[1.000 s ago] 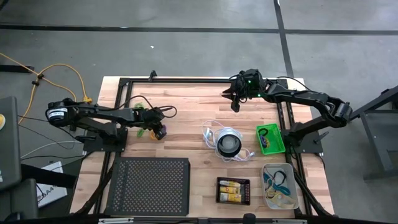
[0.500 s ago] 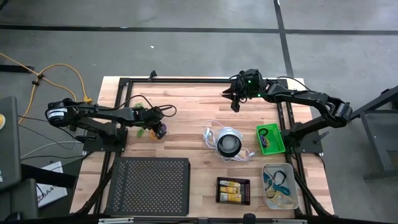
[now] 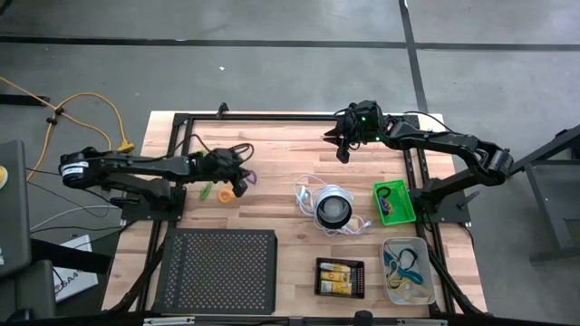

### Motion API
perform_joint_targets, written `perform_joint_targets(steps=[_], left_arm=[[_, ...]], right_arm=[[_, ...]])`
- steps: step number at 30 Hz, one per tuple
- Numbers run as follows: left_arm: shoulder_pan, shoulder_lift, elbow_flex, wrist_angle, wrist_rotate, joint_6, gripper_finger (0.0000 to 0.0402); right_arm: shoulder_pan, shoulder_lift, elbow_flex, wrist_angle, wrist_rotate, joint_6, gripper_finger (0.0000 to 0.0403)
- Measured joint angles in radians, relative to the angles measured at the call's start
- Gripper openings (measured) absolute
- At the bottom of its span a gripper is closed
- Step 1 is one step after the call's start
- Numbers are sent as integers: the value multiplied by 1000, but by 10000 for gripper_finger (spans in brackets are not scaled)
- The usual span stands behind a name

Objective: Pick & Place Office Desk Supplies
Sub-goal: Put the purple spring keychain into the green bin

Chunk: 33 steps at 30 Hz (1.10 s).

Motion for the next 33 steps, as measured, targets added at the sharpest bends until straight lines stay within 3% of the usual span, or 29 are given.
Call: perform_joint_targets(steps=[10, 19, 24, 33], left_arm=[[-2, -92, 1, 266, -8, 140, 24], [-3, -65, 3, 346, -71, 143, 24], [0, 51, 66, 404, -82, 152, 24], [46, 367, 337, 413, -63, 184, 24]], right_arm=[[0, 0, 0, 0, 0, 0, 70], [0, 0, 0, 0, 0, 0, 70], [0, 0, 0, 0, 0, 0, 70], [0, 0, 0, 0, 0, 0, 70]])
